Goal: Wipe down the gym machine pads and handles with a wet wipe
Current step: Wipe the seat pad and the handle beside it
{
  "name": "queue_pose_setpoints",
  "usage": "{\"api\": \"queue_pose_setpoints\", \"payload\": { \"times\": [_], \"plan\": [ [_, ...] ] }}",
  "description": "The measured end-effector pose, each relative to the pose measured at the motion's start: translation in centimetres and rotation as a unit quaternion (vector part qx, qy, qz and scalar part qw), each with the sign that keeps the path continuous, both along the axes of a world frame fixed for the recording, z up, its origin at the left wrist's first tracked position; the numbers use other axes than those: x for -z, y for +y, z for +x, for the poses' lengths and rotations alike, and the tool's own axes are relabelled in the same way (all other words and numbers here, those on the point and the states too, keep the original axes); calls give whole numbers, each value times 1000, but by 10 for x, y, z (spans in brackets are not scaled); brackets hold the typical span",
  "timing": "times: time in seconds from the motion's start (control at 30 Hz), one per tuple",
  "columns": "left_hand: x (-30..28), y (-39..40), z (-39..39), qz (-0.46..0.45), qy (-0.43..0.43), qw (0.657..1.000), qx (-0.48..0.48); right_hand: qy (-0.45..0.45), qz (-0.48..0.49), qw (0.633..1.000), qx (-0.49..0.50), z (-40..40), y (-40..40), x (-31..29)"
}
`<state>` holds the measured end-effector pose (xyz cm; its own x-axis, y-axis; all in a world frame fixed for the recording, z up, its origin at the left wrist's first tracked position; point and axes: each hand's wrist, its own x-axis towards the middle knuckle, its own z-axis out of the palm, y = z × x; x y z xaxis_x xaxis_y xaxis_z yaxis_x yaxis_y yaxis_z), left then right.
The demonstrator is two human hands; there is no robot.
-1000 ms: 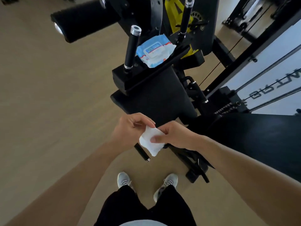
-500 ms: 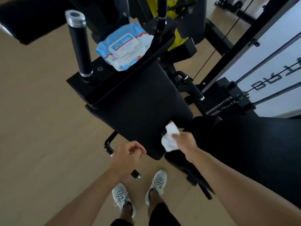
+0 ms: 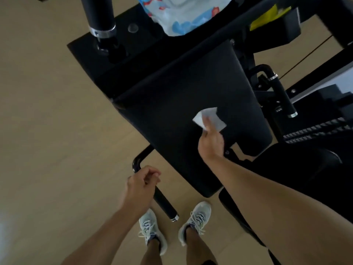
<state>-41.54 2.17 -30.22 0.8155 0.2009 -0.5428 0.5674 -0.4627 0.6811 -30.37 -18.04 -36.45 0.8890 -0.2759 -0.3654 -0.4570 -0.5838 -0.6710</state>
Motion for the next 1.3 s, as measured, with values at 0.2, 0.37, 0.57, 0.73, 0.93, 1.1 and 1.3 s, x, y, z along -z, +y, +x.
{"api": "queue_pose_setpoints", "payload": {
  "times": [0.2,0.37,0.57,0.73,0.93,1.1,1.3],
  "plan": [
    [38,16,-6,72,-86,994,-2,-149,-50,947,-279,-67,62,64],
    [60,32,-19,59,-99,969,-220,-144,76,930,-329,-133,116,66],
    [87,53,-55,2,-49,962,-267,-84,190,974,-86,-173,141,46],
    [90,60,-71,-28,-39,965,-260,46,145,985,-84,-157,126,48],
    [90,58,-80,-58,-37,969,-236,65,46,972,-219,-142,141,57],
    [92,58,-85,-64,-41,978,-195,61,-20,974,-219,-182,121,73],
    [89,56,-101,-38,-50,984,-164,83,-15,973,-216,-196,110,71]
  ]
}}
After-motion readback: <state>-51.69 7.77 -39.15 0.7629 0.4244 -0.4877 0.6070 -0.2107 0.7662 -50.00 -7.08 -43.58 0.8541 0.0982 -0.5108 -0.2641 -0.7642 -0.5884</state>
